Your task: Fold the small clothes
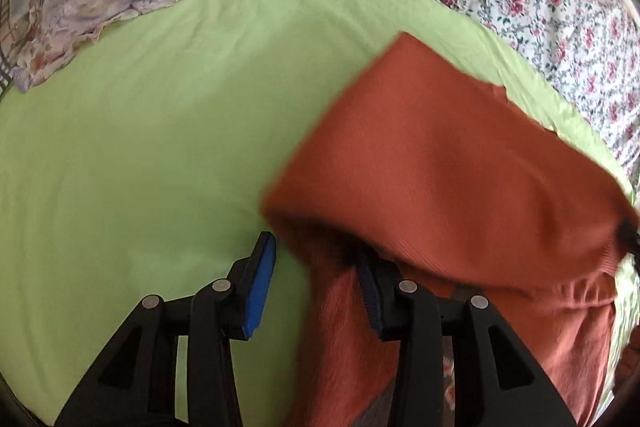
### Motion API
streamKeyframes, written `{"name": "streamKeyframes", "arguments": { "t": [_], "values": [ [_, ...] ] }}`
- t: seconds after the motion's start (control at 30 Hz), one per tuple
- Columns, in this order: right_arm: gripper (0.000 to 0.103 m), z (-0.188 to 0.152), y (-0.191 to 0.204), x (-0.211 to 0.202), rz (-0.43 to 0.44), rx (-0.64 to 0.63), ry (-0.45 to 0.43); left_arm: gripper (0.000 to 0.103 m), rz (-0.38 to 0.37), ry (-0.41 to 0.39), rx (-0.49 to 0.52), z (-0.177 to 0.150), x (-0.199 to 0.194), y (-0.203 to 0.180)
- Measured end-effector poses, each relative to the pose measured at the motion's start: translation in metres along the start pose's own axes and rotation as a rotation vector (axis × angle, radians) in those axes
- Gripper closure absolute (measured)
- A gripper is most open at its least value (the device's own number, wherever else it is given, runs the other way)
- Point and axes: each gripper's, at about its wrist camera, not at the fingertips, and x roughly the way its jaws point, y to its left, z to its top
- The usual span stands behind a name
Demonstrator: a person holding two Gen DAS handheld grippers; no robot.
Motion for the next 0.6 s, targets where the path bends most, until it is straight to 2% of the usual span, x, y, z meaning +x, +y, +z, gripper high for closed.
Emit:
{"name": "streamKeyframes", "arguments": {
  "t": [0.07, 0.17, 0.3, 0.4, 0.5, 0.53, 0.57, 0.6],
  "values": [
    [0.098, 0.004, -0.009, -0.022, -0.018, 0.006, -0.039, 0.062, 0.019, -0.015, -0.006, 0.002, 0.002, -0.003],
    [0.098, 0.005, -0.04, -0.033, -0.092, 0.044, -0.034, 0.062, 0.04, -0.036, -0.003, -0.003, 0.0, -0.004],
    [0.098, -0.008, -0.082, -0.029, -0.145, 0.13, 0.025, 0.062, 0.042, -0.049, -0.012, -0.013, -0.004, -0.002],
    [0.097, -0.021, -0.092, -0.014, -0.17, 0.149, 0.092, 0.062, 0.024, -0.052, -0.034, -0.014, -0.005, 0.002],
    [0.088, -0.024, -0.088, -0.018, -0.232, 0.148, 0.078, 0.062, -0.014, -0.061, -0.077, -0.014, -0.006, 0.011],
    [0.08, -0.022, -0.08, -0.024, -0.238, 0.132, 0.05, 0.062, -0.034, -0.065, -0.097, -0.015, -0.006, 0.015],
    [0.068, -0.02, -0.071, -0.031, -0.243, 0.103, 0.019, 0.062, -0.059, -0.07, -0.119, -0.016, -0.007, 0.019],
    [0.062, -0.018, -0.06, -0.036, -0.249, 0.067, -0.011, 0.062, -0.077, -0.075, -0.134, -0.016, -0.007, 0.023]
  ]
}}
